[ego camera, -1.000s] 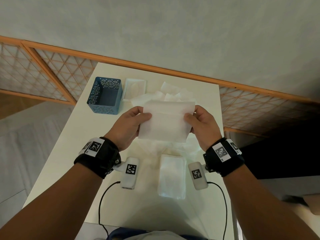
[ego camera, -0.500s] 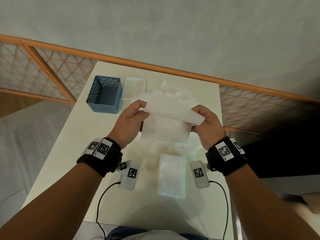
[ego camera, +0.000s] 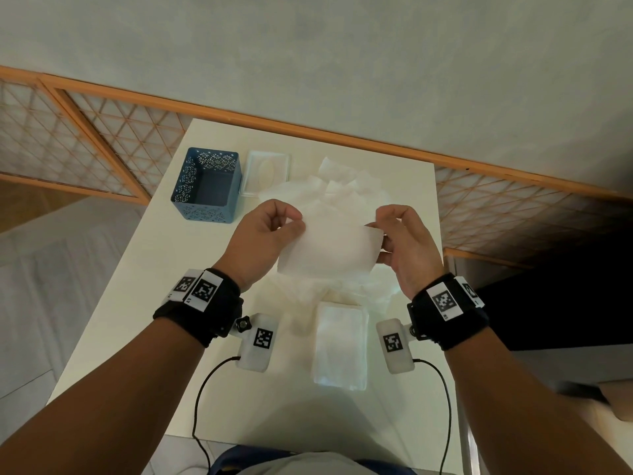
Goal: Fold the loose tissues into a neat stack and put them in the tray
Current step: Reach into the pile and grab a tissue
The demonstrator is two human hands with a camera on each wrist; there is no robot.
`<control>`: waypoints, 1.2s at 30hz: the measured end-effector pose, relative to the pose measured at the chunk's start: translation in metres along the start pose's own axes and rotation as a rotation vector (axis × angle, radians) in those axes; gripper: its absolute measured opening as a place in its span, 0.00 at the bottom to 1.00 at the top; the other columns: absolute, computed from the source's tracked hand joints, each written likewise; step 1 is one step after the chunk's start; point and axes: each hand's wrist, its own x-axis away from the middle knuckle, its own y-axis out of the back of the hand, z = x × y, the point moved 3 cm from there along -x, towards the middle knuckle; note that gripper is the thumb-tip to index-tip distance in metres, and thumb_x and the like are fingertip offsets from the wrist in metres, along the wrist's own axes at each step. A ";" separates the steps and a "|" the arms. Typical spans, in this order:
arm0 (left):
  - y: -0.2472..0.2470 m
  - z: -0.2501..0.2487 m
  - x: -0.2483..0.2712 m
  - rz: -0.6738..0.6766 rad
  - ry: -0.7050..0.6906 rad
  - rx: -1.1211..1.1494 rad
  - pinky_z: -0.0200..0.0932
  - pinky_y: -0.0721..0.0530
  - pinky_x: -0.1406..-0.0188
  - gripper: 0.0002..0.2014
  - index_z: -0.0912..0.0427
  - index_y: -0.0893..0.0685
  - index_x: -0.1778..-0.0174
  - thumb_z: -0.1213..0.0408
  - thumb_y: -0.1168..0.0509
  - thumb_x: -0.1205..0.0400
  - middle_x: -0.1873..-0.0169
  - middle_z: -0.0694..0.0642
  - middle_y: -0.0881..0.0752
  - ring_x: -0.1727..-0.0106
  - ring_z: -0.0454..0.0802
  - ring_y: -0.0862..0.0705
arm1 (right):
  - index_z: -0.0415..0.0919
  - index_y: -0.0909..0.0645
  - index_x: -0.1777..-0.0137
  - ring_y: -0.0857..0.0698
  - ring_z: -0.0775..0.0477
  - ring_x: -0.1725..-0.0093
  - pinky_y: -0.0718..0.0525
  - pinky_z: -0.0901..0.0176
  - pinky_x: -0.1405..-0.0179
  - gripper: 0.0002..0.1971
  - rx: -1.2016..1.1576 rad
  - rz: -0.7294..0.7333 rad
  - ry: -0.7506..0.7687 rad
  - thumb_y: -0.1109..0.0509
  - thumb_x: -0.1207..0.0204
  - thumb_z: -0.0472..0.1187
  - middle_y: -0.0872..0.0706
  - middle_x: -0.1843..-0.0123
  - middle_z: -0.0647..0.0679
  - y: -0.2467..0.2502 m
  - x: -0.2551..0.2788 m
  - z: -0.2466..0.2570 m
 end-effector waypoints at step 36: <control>-0.063 0.089 0.073 0.257 0.534 -0.202 0.57 0.07 0.40 0.16 0.68 0.15 0.50 0.55 0.27 0.14 0.56 0.56 0.07 0.55 0.53 0.06 | 0.52 0.17 0.54 0.14 0.54 0.56 0.16 0.65 0.58 0.06 0.655 0.010 0.087 0.30 0.14 0.45 0.12 0.57 0.57 0.020 0.087 -0.117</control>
